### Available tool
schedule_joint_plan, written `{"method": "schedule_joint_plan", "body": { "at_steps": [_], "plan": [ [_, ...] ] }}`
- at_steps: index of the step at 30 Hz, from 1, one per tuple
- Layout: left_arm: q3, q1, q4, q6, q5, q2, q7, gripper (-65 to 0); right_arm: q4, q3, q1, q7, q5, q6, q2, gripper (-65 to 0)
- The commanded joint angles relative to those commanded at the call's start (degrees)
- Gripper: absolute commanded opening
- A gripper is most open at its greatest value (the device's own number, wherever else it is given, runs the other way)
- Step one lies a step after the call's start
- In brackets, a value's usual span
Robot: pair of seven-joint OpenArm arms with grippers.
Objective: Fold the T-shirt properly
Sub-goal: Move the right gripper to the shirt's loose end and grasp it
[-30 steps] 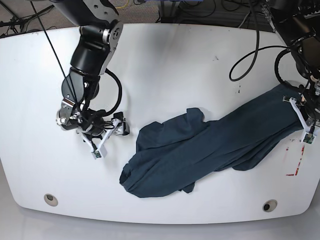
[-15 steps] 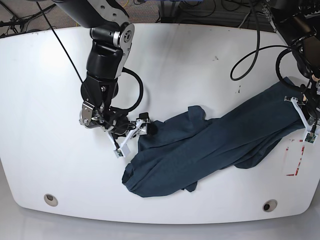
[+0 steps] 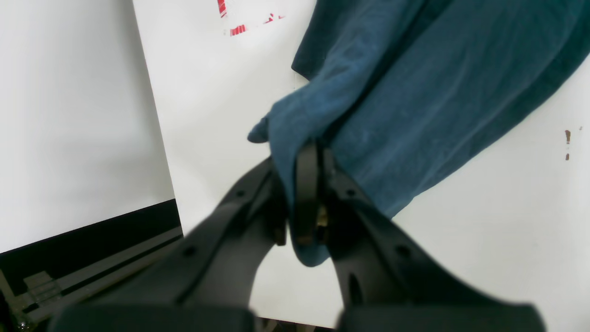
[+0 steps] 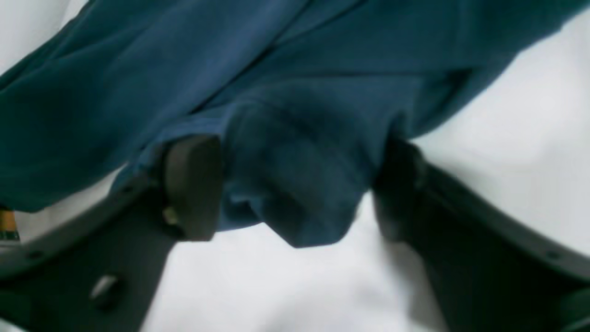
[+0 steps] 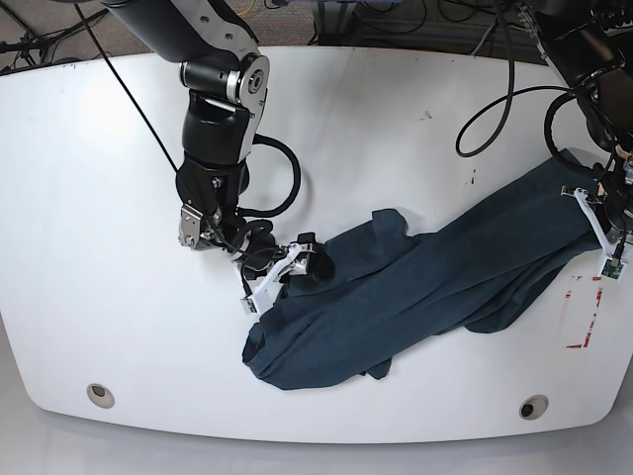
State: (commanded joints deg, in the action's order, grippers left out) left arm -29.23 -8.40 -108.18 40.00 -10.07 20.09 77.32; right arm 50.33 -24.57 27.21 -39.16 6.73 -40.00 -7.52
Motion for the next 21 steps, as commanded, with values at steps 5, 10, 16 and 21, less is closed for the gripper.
{"method": "schedule_joint_plan", "body": {
  "at_steps": [5,10,16,21],
  "plan": [
    [0.4,-0.2,0.1,0.0,0.1,0.0,-0.1,-65.0,1.5,-0.1,-0.3,-0.4,0.1,0.00,1.6,-64.4],
    [1.6,-0.3,0.1,0.0,-0.1,0.0,-0.1,-65.0,11.2,-0.4,-3.7,-5.6,0.1,0.00,2.5,-65.0],
    [2.0,-1.3,-0.3,0.0,-0.2,-0.3,-0.1,-65.0,27.2,-0.4,-8.6,-13.6,0.2,0.00,4.3,-65.0],
    [3.2,-2.6,-0.3,0.0,-0.2,-0.4,-0.1,-65.0,41.2,-0.4,-13.1,-21.8,0.2,0.00,6.8,-65.0]
  ]
}}
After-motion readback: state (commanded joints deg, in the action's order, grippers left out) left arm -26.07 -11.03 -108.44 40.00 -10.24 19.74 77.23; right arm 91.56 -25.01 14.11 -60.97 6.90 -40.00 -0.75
